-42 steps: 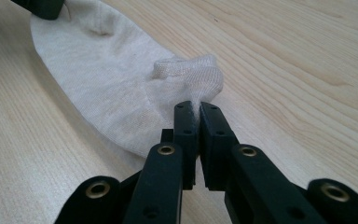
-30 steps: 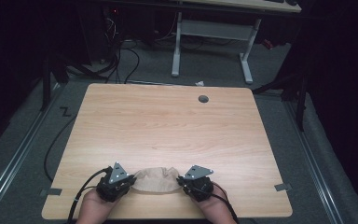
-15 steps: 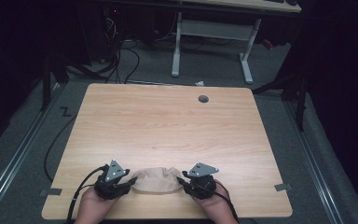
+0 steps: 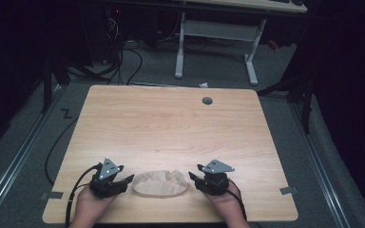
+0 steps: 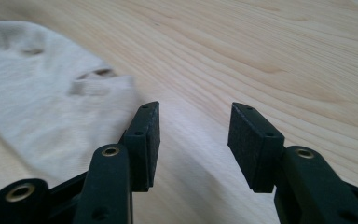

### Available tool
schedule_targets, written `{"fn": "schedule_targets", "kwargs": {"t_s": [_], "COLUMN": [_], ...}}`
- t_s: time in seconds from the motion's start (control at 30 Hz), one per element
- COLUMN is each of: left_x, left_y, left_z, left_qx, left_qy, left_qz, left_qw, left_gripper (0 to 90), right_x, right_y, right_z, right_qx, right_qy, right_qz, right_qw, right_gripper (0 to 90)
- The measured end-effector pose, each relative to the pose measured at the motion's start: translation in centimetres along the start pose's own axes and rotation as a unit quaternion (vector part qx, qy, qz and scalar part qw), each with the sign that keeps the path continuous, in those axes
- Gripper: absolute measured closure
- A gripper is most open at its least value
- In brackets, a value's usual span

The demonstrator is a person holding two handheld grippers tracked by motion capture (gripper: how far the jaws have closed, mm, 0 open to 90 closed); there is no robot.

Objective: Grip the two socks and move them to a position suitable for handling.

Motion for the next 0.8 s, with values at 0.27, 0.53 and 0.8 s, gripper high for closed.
{"fn": "schedule_targets", "kwargs": {"t_s": [0.27,0.53,0.8], "left_x": [-4.6,-6.2,-5.5], "left_y": [-0.9,-1.4,-1.3], "left_z": [0.2,0.0,-0.2], "left_qx": [0.006,0.006,-0.002], "left_qy": [0.025,0.023,0.03], "left_qz": [0.058,0.091,0.067], "left_qw": [0.998,0.9956,0.9973], "left_gripper": [42.2,40.9,40.6], "right_x": [3.3,7.2,7.7], "right_y": [-0.7,-2.1,-2.2], "right_z": [-0.1,-0.1,0.0], "right_qx": [-0.001,-0.016,-0.015], "right_qy": [-0.029,-0.074,-0.08], "right_qz": [-0.041,-0.082,-0.089], "right_qw": [0.9987,0.9937,0.9926], "right_gripper": [51.2,50.6,50.6]}}
Point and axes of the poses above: each handheld gripper's, and its own axes: z roughly backward along the jaws, y roughly out of its top, x roughly to its right, the point moved 8 cm from there along -z, roughly forward along the jaws, and after that the axes turned 11 degrees about -x, right-handed, at the moved point
